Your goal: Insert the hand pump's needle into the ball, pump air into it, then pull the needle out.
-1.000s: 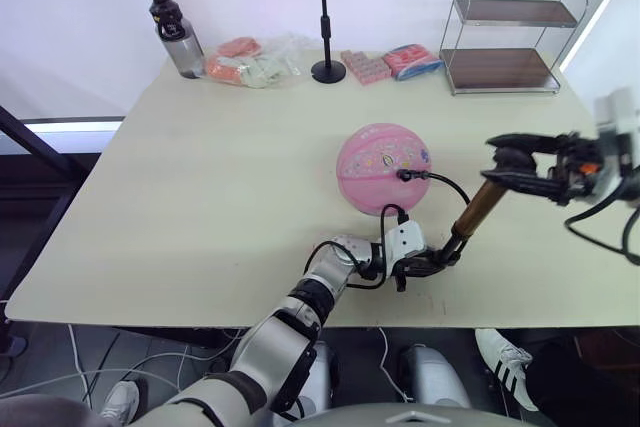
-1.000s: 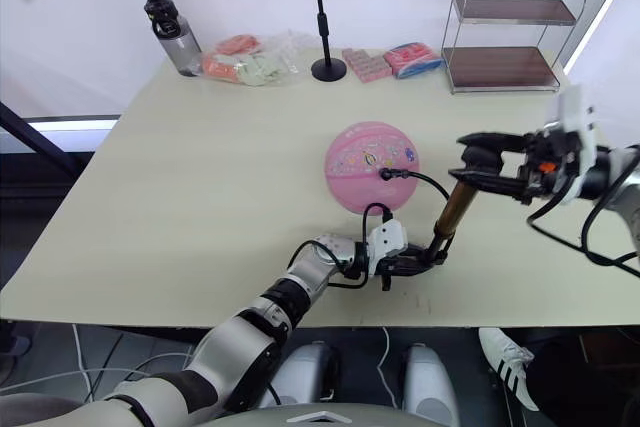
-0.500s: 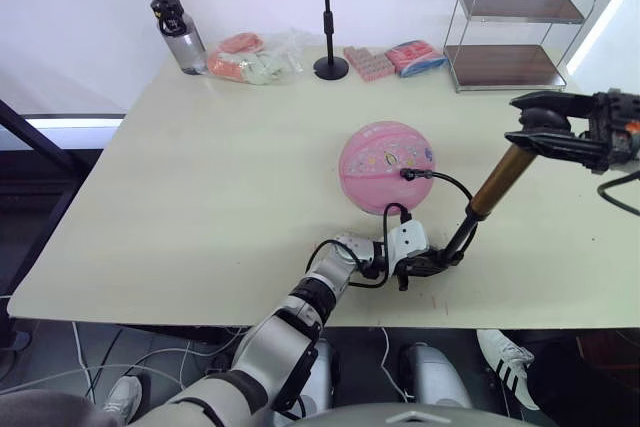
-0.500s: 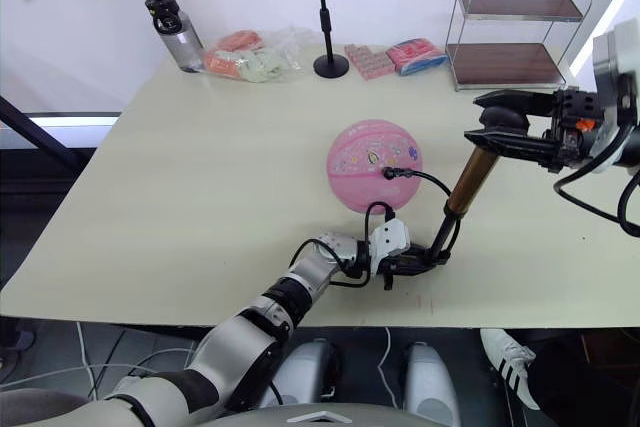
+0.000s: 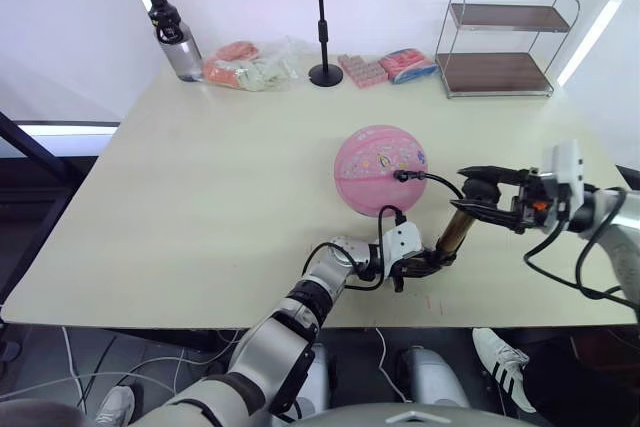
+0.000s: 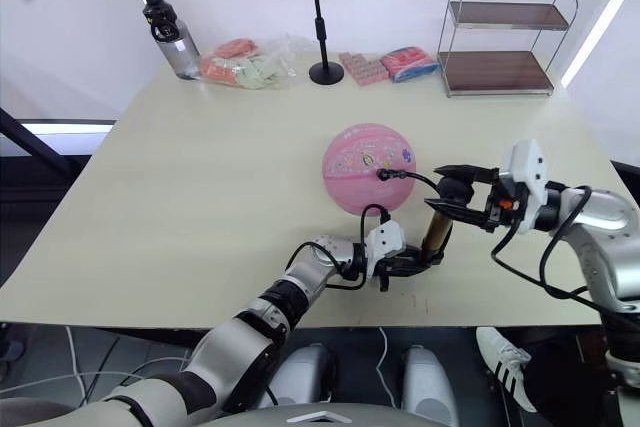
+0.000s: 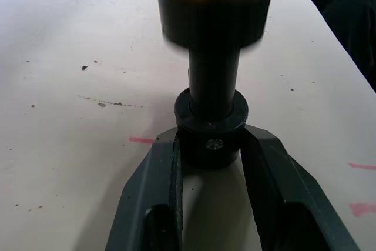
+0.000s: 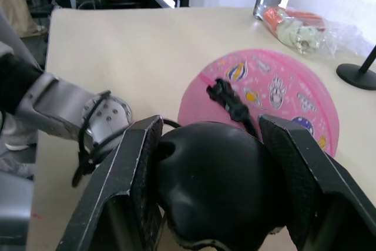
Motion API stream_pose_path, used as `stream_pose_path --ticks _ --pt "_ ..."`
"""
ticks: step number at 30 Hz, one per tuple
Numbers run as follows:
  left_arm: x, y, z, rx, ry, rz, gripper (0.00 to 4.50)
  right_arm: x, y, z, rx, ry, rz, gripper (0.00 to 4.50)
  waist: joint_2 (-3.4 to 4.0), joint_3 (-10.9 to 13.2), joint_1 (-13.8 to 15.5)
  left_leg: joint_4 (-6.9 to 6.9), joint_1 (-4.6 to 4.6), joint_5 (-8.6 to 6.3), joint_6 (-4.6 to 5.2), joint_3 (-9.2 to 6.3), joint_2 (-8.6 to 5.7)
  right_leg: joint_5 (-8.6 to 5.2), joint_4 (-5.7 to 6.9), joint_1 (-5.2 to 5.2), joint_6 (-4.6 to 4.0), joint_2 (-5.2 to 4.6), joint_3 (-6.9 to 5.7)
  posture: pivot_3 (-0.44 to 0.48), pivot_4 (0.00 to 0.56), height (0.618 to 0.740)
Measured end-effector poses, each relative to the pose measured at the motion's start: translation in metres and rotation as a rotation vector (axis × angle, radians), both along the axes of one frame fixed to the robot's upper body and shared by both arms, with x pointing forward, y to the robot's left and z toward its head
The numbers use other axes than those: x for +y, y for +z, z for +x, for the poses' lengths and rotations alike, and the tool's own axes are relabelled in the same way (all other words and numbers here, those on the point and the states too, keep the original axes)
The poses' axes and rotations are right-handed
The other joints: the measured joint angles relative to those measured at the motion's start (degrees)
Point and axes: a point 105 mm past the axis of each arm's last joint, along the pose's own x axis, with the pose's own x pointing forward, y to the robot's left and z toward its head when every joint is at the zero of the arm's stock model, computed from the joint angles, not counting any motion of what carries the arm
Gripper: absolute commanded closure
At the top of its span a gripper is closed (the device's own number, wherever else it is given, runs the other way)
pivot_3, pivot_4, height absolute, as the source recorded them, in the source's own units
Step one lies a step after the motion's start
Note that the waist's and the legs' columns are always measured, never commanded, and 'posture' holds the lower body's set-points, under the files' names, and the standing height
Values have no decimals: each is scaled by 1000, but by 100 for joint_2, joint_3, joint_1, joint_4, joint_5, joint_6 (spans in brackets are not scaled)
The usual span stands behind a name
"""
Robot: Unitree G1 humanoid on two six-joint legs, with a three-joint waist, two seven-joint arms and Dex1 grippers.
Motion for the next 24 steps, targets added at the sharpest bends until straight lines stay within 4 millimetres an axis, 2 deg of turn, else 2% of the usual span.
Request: stream_pose_path --ticks 2,6,16,19,23,24 --pt "0 0 0 2 2 1 3500 2 -13 2 -5 -6 -6 2344 -1 -5 -1 1 1 0 0 1 1 0 0 1 0 -1 1 0 150 740" --pt "0 -1 0 3 6 2 3500 1 -18 2 -25 -6 -14 2344 -4 -15 -5 1 4 0 0 0 4 2 0 2 -3 -1 1 0 150 740" --pt "-2 2 -1 7 -7 -9 3500 -9 5 6 64 -25 -1 2344 24 18 12 0 -18 0 0 1 3 6 -1 -13 -11 -14 1 0 150 740" --pt "-3 3 -1 5 -13 -16 3500 -14 41 7 53 -10 18 2344 62 48 17 2 -37 0 0 7 -6 8 -1 -30 -10 -25 4 0 150 740" --pt "-4 3 -1 4 -17 -16 3500 -19 96 1 -12 28 38 2344 61 54 19 -1 -37 0 0 3 -5 7 -1 -30 -10 -24 2 0 150 740" --pt "-4 3 -1 4 -17 -16 3500 -19 99 1 -16 30 41 2344 59 54 19 0 -37 0 0 3 -4 6 -1 -29 -10 -24 1 0 150 740"
